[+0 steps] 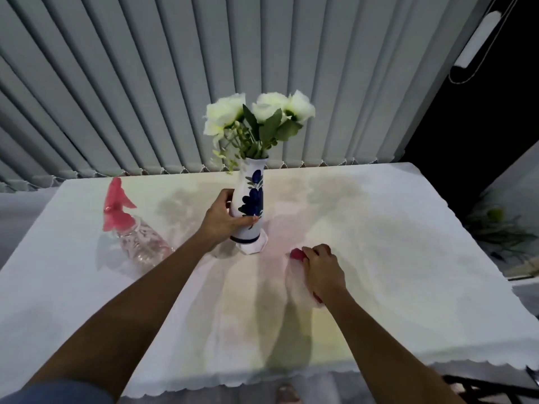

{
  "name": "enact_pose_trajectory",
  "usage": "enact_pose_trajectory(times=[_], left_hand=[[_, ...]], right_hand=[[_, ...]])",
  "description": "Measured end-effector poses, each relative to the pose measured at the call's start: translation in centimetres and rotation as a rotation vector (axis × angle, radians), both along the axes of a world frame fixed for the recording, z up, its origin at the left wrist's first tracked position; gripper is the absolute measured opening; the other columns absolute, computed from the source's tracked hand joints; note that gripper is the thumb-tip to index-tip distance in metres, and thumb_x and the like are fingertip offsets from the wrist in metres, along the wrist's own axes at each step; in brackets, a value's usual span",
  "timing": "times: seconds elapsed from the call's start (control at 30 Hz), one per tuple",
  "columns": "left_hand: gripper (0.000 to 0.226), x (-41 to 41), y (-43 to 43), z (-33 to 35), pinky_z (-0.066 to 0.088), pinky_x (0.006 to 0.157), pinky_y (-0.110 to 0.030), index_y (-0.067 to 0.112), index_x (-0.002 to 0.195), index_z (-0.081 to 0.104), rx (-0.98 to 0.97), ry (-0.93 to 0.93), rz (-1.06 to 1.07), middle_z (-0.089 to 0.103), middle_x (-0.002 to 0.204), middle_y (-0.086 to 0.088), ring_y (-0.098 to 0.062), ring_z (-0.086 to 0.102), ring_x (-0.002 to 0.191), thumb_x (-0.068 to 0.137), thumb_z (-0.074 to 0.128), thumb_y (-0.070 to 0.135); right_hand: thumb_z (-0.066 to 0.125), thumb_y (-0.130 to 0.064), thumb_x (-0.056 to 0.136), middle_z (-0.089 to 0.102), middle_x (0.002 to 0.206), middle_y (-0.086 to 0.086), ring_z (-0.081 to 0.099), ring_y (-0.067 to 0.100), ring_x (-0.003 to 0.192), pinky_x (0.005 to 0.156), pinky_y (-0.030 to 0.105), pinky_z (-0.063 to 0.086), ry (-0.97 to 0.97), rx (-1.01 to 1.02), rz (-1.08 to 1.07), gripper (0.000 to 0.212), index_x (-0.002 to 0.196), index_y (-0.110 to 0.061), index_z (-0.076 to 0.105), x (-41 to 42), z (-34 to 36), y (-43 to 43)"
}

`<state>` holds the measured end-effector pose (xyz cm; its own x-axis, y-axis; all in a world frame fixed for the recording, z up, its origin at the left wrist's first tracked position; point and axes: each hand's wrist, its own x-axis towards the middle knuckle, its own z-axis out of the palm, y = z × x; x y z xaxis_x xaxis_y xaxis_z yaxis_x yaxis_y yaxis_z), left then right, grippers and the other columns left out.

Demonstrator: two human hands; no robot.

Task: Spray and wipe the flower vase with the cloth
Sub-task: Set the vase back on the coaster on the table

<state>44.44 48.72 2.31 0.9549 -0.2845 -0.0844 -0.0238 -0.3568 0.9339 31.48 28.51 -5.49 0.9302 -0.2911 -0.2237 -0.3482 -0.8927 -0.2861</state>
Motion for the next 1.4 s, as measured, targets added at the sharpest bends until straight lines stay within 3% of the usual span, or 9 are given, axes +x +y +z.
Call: enact_pose_trajectory(times=[0.07,0.17,0.33,0.53,0.73,1.0,1.13,1.3,1.4], left_hand=[[0.076,0.5,0.2,-1.3,0.052,0.085,-0.03,0.027,0.116,0.051,0.036,-0.001,-0.015,0.065,0.111,0.005,-0.013,0.062,0.101,0.049,0.083,0.043],[0.069,1.2,0.1,-2.3,0.05,0.082,-0.026,0.027,0.118,0.052,0.079,-0.016,-0.069,0.065,0.113,0.006,-0.011,0.06,0.101,0.059,0.087,0.031],[0.067,2.0,-0.3,-3.9,0.05,0.078,-0.016,0.021,0.122,0.05,0.048,-0.003,-0.126,0.063,0.116,0.003,-0.005,0.059,0.101,0.066,0.086,0.013],[0.073,2.9,-0.1,-5.6,0.05,0.096,-0.031,0.018,0.126,0.048,0.012,0.02,-0.15,0.063,0.124,-0.004,-0.021,0.058,0.115,0.064,0.086,0.013],[0.075,3.1,0.1,-6.4,0.052,0.096,-0.038,0.015,0.126,0.048,0.018,0.034,-0.178,0.064,0.122,-0.008,-0.024,0.059,0.115,0.06,0.084,0.017],[0.075,3.1,0.5,-6.2,0.052,0.091,-0.028,0.017,0.127,0.047,-0.026,0.029,-0.205,0.063,0.122,-0.003,-0.02,0.059,0.113,0.063,0.084,0.01],[0.076,2.7,0.5,-6.5,0.052,0.079,-0.012,0.022,0.128,0.045,-0.018,0.04,-0.229,0.063,0.116,0.008,-0.009,0.061,0.107,0.067,0.082,-0.003],[0.078,2.7,0.8,-6.7,0.051,0.077,-0.011,0.028,0.128,0.043,-0.005,0.033,-0.242,0.064,0.115,0.008,-0.005,0.061,0.106,0.068,0.082,-0.001],[0.076,2.8,0.7,-6.5,0.048,0.073,-0.006,0.028,0.127,0.042,0.016,0.024,-0.253,0.062,0.111,0.015,0.008,0.06,0.099,0.069,0.081,-0.002]], right_hand=[[0.035,-0.022,0.101,0.039,0.142,0.006,0.04,0.034,0.127,0.094,0.038,0.046,0.037,-0.084,0.06,0.04,0.141,-0.022,0.036,-0.1,-1.1,0.5],[0.034,-0.036,0.101,0.033,0.147,0.01,0.038,0.039,0.127,0.083,0.038,0.05,0.116,-0.161,0.106,0.045,0.143,-0.02,0.03,0.5,-1.4,0.9],[0.041,-0.04,0.098,0.038,0.142,0.01,0.041,0.037,0.121,0.079,0.036,0.05,0.13,-0.18,0.105,0.045,0.138,-0.02,0.037,1.3,-1.4,0.4],[0.045,-0.041,0.096,0.042,0.142,0.016,0.045,0.043,0.12,0.075,0.041,0.054,0.07,-0.215,0.115,0.049,0.138,-0.017,0.041,0.9,-2.2,0.6],[0.037,-0.044,0.099,0.029,0.151,0.013,0.039,0.041,0.126,0.081,0.038,0.052,0.095,-0.247,0.13,0.053,0.146,-0.02,0.028,0.7,-2.5,0.6],[0.036,-0.043,0.1,0.022,0.155,0.013,0.037,0.041,0.128,0.083,0.039,0.053,0.123,-0.249,0.117,0.054,0.148,-0.022,0.023,0.7,-2.3,0.8],[0.037,-0.04,0.1,0.025,0.154,0.013,0.039,0.042,0.126,0.083,0.04,0.053,0.116,-0.241,0.121,0.054,0.147,-0.021,0.023,0.6,-2.2,0.9],[0.037,-0.038,0.1,0.026,0.153,0.013,0.041,0.041,0.124,0.084,0.039,0.052,0.109,-0.25,0.121,0.053,0.147,-0.02,0.023,0.7,-2.5,1.0],[0.037,-0.037,0.101,0.026,0.152,0.014,0.043,0.041,0.123,0.087,0.036,0.05,0.111,-0.292,0.147,0.052,0.147,-0.019,0.022,0.6,-2.9,0.9]])
